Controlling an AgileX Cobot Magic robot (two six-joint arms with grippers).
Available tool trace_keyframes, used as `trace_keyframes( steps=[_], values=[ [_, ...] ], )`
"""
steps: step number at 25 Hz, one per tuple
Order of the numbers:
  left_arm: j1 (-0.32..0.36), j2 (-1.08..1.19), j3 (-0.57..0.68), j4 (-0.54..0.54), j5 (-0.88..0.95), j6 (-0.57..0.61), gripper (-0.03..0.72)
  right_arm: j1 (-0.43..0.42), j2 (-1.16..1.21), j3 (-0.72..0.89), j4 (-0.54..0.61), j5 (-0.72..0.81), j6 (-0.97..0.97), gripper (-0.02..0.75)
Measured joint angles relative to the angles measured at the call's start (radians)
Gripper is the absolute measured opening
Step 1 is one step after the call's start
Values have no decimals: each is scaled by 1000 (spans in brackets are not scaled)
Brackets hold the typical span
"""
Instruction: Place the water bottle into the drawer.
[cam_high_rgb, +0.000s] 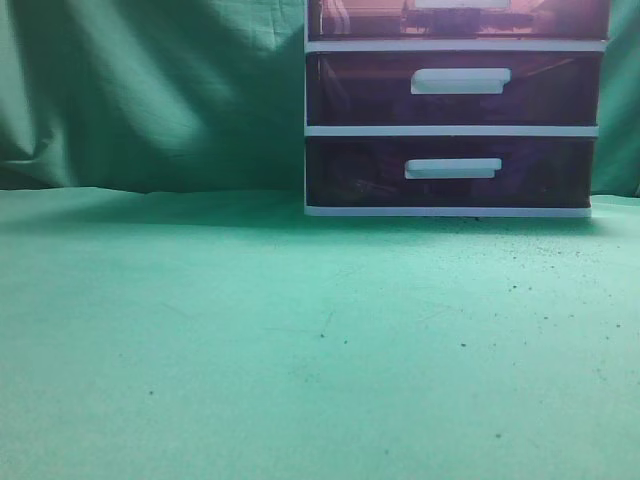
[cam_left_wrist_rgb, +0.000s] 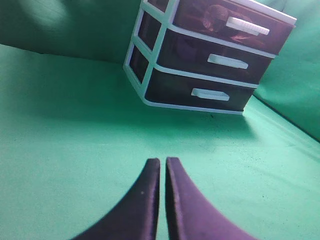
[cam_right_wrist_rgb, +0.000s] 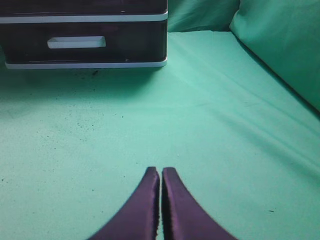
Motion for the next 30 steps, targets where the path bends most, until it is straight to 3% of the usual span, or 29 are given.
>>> trace_keyframes(
  steps=[8,10,12,15,18,21,23,25,30],
  values=[
    [0,0,0,0,4,7,0,0,0,0,0,0,0,0],
    [0,0,0,-67,37,86,0,0,0,0,0,0,0,0],
    [0,0,0,-270,87,308,0,0,0,0,0,0,0,0],
    [0,0,0,-671,140,849,0,0,0,0,0,0,0,0],
    [0,0,0,-1083,235,1311,0,0,0,0,0,0,0,0],
    [0,-7,0,-1409,379,1667,0,0,0,0,0,0,0,0],
    [0,-30,1,-1548,427,1845,0,0,0,0,0,0,0,0],
    [0,-73,2,-1612,443,1976,0,0,0,0,0,0,0,0],
    [0,-173,30,-1658,453,2049,0,0,0,0,0,0,0,0]
  ],
)
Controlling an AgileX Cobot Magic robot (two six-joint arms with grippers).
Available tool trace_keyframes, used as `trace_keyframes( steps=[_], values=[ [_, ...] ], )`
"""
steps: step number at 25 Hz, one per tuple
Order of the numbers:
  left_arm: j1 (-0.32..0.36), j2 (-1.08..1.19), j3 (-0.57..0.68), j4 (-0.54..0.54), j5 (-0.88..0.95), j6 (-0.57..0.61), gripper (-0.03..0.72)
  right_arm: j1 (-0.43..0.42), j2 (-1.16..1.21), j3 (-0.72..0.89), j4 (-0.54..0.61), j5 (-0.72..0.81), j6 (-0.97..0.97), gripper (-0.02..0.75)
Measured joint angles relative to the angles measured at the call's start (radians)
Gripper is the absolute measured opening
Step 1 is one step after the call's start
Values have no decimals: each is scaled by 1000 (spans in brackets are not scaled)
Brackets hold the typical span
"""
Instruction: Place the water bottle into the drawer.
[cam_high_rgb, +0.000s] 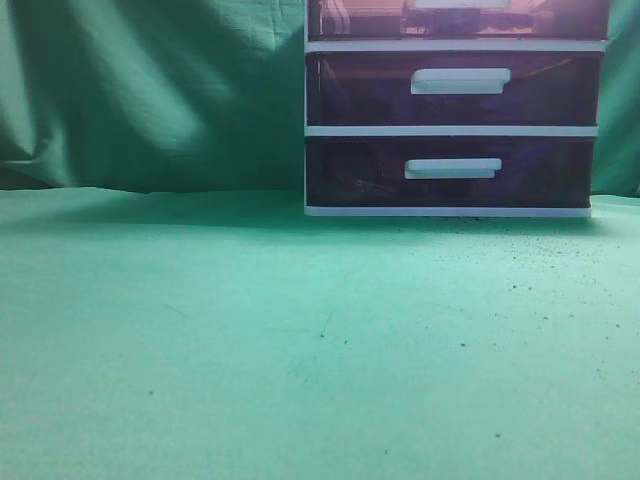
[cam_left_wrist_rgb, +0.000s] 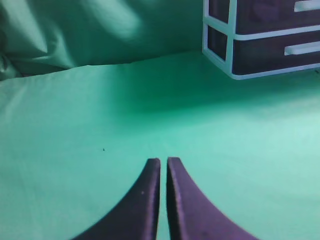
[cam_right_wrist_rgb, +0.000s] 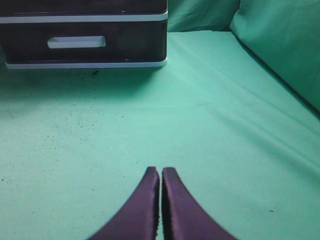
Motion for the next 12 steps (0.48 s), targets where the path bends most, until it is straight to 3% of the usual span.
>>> trace_keyframes(
  steps=[7,12],
  values=[
    [7,-20,51,-71,31,4,0,0,0,0,0,3,0,0],
    [105,-20,51,-93,104,4,0,0,0,0,0,2,0,0]
  ],
)
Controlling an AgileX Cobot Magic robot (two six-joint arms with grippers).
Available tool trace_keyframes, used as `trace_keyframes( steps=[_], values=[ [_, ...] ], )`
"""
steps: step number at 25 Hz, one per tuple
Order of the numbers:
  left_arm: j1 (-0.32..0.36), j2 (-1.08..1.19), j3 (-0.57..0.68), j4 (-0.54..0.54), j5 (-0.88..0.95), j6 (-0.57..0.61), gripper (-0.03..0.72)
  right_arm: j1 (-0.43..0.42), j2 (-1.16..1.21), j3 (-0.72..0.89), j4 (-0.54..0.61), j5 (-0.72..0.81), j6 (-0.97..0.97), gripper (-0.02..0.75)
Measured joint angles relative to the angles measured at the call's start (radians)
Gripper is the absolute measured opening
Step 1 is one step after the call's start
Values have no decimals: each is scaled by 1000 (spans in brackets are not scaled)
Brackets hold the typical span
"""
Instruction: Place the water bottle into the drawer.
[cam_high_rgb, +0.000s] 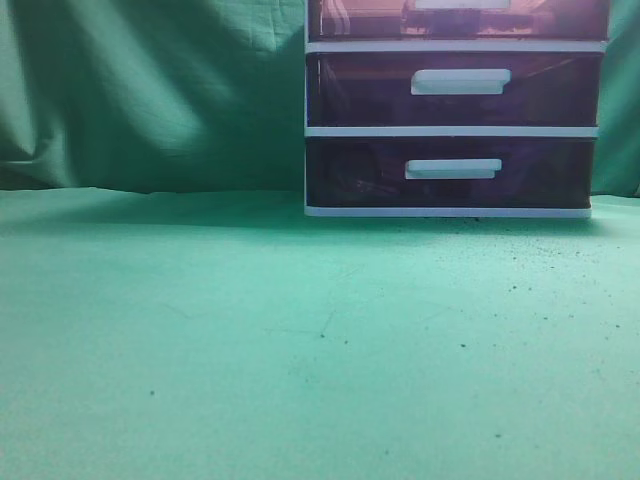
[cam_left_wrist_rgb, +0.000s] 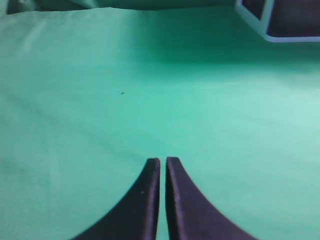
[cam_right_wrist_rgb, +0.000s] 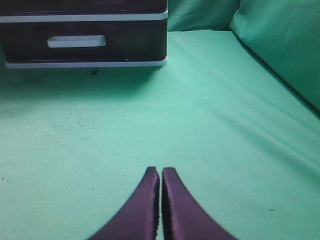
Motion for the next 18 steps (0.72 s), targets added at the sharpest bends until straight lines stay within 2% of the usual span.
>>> trace_keyframes(
  steps=[4,18],
  values=[
    [50,0,0,-13,10,17,0,0,0,0,0,0,0,0],
    [49,0,0,-30,12,52,0,0,0,0,0,0,0,0]
  ],
)
